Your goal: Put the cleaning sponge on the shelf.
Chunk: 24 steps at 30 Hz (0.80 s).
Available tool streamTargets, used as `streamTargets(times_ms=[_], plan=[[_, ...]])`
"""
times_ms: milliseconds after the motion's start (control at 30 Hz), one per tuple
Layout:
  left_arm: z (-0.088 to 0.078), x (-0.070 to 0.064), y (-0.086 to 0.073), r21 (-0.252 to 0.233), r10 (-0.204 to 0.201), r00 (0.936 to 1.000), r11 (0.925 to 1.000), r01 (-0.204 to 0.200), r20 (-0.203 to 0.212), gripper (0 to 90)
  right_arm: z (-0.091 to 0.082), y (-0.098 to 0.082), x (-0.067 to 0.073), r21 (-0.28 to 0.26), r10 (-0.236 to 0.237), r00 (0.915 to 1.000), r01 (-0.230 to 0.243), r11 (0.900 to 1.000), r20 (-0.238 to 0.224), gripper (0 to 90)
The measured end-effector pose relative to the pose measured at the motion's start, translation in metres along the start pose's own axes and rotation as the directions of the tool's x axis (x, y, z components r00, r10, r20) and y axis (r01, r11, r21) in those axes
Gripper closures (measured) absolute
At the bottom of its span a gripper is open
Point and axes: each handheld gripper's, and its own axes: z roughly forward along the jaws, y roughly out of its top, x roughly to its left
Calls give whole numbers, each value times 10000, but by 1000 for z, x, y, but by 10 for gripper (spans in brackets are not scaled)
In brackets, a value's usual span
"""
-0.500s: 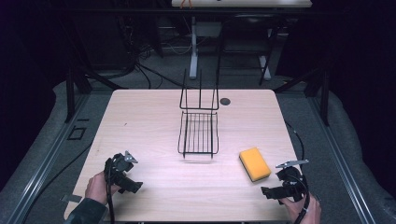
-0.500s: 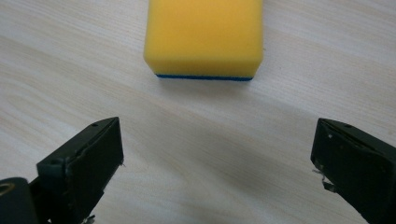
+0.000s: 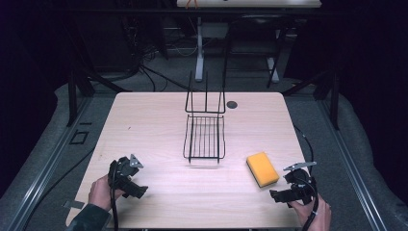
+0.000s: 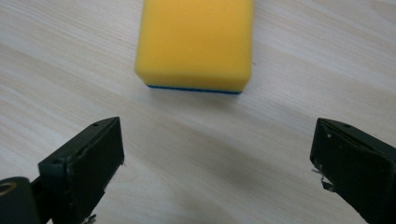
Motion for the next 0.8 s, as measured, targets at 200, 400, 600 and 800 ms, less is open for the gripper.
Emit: streamTargets(times_ms=[200, 400, 600, 800], plan=[[1, -3, 1, 119, 235, 9996, 9996, -237, 167, 0, 2, 9, 2, 26, -61, 10000, 61, 10000, -29, 3], [-1, 0, 1, -121, 65, 9999, 9999, -63, 101, 0, 5, 19, 5, -189, -56, 9998, 53, 9998, -167, 0], [-2, -2, -1, -59, 117, 9999, 9999, -116, 114, 0, 21, 33, 13, 127, -361, 9991, 364, 9993, -237, 0], [-4, -2, 0, -205, 144, 9998, 9997, -141, 106, 0, 35, 43, 12, 342, -391, 9990, 398, 9986, -210, 13]])
